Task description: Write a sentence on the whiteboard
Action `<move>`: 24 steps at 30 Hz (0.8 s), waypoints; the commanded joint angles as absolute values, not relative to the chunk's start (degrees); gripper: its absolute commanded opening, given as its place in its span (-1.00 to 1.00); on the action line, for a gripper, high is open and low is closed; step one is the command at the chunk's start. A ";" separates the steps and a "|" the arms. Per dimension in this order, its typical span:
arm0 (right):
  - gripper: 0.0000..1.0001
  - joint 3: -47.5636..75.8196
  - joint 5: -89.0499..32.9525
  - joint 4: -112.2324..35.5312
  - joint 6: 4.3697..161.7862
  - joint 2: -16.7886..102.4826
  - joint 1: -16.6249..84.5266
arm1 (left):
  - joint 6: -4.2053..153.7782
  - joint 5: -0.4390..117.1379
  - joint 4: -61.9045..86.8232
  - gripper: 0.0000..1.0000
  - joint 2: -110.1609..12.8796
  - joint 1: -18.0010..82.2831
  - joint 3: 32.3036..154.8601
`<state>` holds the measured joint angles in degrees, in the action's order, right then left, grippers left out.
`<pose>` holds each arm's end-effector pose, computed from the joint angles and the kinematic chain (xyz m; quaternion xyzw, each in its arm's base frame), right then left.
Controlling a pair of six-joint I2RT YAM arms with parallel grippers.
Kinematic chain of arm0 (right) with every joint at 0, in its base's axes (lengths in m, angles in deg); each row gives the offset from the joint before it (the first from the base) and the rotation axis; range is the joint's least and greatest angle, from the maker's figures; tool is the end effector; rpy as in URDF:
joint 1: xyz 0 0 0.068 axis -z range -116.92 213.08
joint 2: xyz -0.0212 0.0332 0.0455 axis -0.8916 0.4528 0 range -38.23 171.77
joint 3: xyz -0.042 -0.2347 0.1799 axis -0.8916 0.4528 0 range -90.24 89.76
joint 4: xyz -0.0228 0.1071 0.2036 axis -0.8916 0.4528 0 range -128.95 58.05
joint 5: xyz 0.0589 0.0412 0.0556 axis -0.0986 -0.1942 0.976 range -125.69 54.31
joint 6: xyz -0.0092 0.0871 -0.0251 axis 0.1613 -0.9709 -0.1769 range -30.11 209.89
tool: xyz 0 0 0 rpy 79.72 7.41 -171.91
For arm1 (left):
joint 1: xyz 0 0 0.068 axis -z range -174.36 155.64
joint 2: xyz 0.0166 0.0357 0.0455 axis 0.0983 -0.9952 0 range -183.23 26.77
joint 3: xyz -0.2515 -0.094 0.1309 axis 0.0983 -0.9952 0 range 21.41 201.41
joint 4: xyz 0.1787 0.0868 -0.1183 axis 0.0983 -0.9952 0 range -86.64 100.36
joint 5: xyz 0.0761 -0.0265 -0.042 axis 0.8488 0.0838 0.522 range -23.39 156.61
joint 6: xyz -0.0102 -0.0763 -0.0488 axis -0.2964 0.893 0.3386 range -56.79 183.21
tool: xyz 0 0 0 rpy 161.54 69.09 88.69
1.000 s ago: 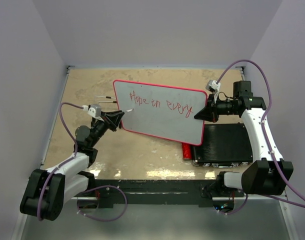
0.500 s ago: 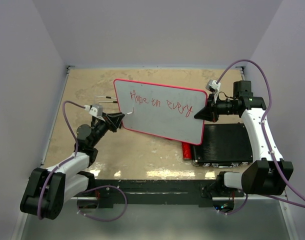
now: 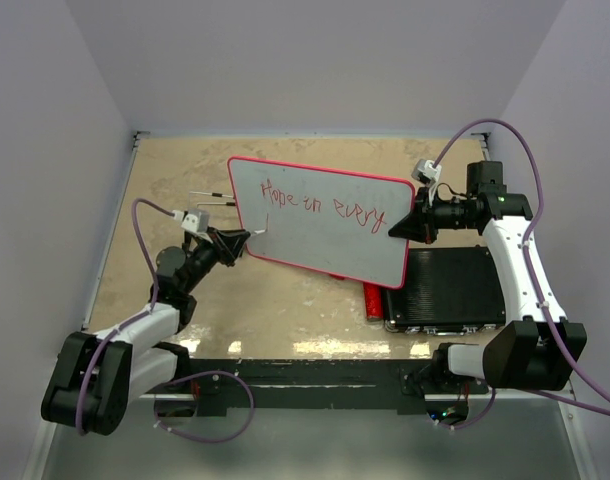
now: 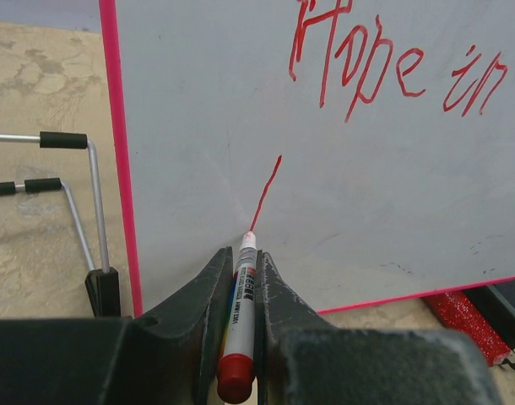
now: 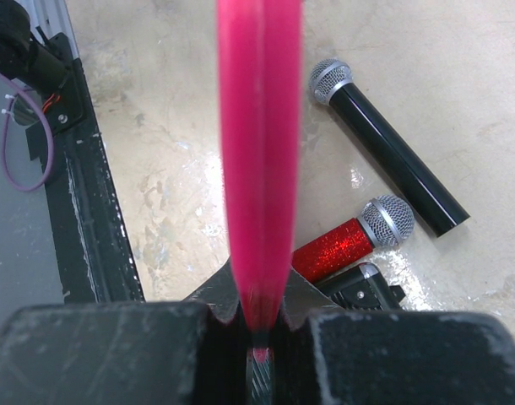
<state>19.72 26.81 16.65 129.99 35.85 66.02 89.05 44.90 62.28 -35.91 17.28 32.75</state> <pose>0.2162 0.0615 0.3415 -0.3916 0.7388 0.3837 0.3920 0.2055 -0.0731 0.2448 0.0474 0.7021 -0.3498 0.6185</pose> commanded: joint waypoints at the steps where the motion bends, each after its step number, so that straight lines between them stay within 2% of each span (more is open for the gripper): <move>1: -1.00 19.10 27.24 15.37 131.55 34.80 65.45 | 88.52 45.25 63.97 -1.00 -33.53 16.89 35.56; 24: -1.00 19.19 27.06 15.28 131.46 34.54 65.45 | 90.54 40.86 65.64 -1.00 -37.13 16.89 37.50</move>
<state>19.72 26.79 16.60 129.97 35.85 65.97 90.17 42.19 62.63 -36.28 17.28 35.98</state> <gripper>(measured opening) 0.063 0.170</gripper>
